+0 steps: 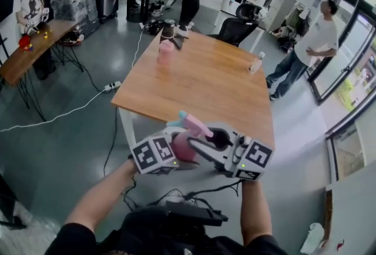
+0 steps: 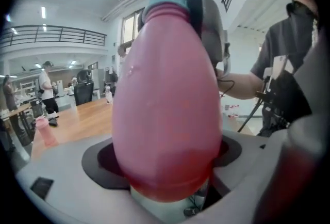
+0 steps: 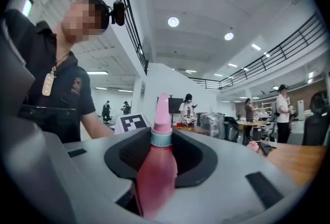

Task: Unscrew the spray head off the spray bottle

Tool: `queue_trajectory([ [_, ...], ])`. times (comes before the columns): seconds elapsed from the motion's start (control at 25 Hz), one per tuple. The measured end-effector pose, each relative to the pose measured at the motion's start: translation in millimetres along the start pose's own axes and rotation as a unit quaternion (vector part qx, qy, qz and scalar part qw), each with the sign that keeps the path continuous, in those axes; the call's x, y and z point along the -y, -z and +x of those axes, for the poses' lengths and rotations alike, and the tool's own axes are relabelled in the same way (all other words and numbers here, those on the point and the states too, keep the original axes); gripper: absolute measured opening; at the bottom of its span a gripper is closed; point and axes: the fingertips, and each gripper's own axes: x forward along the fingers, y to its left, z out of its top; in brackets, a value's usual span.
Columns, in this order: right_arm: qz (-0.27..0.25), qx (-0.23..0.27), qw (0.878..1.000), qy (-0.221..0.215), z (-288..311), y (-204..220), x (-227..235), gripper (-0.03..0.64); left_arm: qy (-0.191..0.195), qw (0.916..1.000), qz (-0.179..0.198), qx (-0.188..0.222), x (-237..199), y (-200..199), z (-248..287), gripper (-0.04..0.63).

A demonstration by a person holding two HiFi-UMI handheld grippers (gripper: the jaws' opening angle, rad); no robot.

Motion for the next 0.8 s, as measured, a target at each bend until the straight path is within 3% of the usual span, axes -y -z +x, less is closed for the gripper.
queue_trajectory([
  [0.24,0.023,0.029,0.997,-0.073,-9,-8,-5,0.138,0.055,0.9978,0.021,0.029,17,-13,2,0.423],
  [0.56,0.022,0.048,0.998,-0.045,-13,-11,4,0.137,0.021,0.9997,0.007,0.008,0,4,5,0.423],
  [0.8,0.019,0.063,0.998,0.001,-19,-14,18,0.137,-0.008,0.9997,-0.002,-0.021,-13,24,15,0.423],
])
